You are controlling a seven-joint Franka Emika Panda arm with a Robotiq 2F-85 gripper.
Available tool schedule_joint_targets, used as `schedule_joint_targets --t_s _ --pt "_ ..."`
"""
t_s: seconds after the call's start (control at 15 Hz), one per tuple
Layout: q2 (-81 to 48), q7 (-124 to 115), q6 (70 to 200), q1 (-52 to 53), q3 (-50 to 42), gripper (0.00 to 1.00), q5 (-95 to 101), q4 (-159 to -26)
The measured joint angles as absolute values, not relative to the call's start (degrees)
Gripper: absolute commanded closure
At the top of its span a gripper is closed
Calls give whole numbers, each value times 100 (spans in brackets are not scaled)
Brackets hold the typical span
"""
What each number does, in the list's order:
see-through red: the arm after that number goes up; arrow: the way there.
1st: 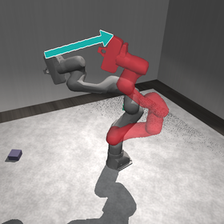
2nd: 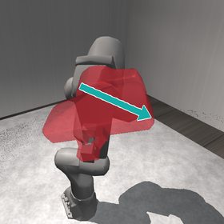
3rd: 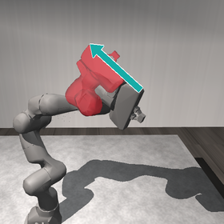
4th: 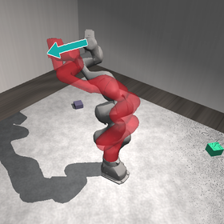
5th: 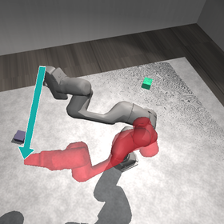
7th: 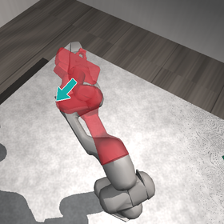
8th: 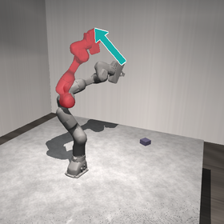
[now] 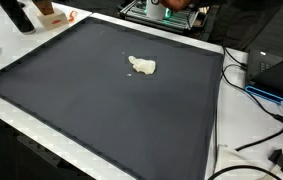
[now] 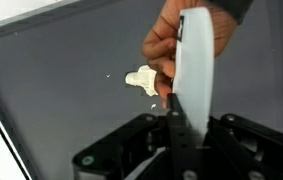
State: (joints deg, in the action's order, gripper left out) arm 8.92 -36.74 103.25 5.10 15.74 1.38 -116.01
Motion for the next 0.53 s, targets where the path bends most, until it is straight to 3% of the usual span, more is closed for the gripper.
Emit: schedule_joint_targets --t_s 0.53 --pt "868 -3674 10325 533 1544 96 139 -11579"
